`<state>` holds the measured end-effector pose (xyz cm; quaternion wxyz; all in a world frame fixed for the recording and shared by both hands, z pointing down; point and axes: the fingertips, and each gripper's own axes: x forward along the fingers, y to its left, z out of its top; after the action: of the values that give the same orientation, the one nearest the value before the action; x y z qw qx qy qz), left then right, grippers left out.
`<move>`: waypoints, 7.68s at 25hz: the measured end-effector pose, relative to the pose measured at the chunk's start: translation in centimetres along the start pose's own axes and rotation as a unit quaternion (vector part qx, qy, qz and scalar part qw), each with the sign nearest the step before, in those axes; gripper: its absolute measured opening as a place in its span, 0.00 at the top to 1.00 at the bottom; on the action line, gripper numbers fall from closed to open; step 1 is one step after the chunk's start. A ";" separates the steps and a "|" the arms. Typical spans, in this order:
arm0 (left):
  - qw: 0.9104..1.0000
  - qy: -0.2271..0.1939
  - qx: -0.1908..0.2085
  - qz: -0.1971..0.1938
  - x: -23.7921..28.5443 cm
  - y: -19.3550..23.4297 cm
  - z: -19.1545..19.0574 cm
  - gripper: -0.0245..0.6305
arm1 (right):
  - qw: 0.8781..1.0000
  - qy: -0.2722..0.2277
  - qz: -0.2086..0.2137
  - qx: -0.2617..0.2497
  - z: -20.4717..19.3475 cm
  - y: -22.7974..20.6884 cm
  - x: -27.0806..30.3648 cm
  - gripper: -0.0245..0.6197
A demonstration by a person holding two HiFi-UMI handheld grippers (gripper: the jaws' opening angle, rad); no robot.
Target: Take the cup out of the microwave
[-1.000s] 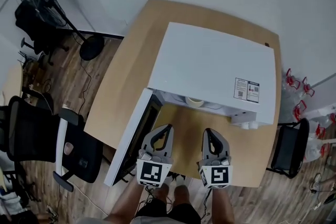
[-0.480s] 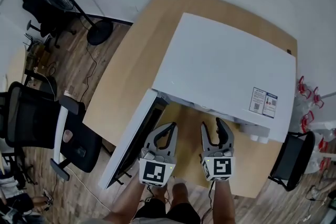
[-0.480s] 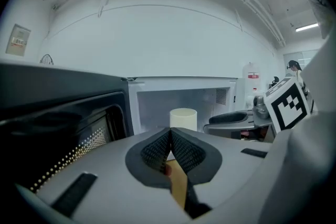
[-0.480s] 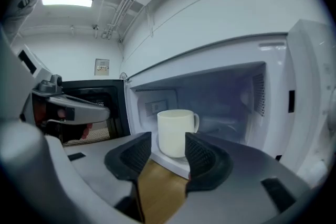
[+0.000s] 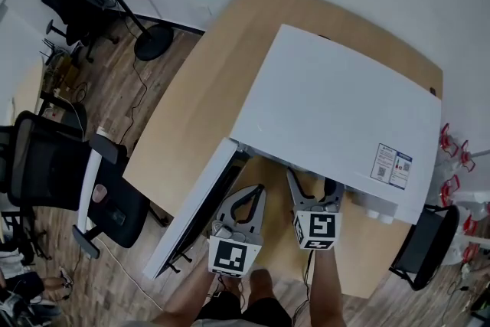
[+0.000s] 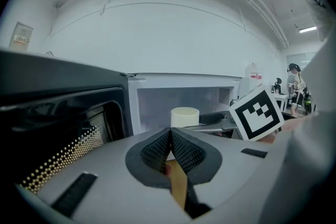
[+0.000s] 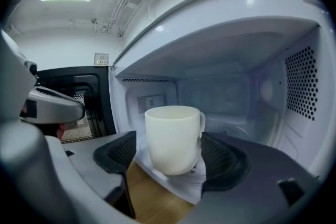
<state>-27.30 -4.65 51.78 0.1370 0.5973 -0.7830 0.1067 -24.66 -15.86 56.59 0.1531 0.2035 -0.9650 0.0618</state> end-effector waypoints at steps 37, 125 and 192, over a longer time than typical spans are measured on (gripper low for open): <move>1.000 -0.004 0.007 -0.011 -0.4 0.7 1.4 0.93 | 1.000 -0.004 -0.012 0.005 1.8 -0.2 -0.3 0.38; 0.922 0.066 0.137 -0.357 2.2 -35.5 -7.7 0.93 | 0.915 0.006 -0.378 0.138 -18.3 -17.7 -37.1 0.38; 0.985 -0.103 0.093 -0.102 -10.6 -12.9 14.6 0.93 | 0.980 -0.119 -0.158 0.017 11.6 -2.4 -29.9 0.70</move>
<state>-13.44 -3.25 34.50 0.0100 0.6917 -0.7148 0.1021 -0.80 -9.02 36.22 0.0416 0.3619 -0.9309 0.0281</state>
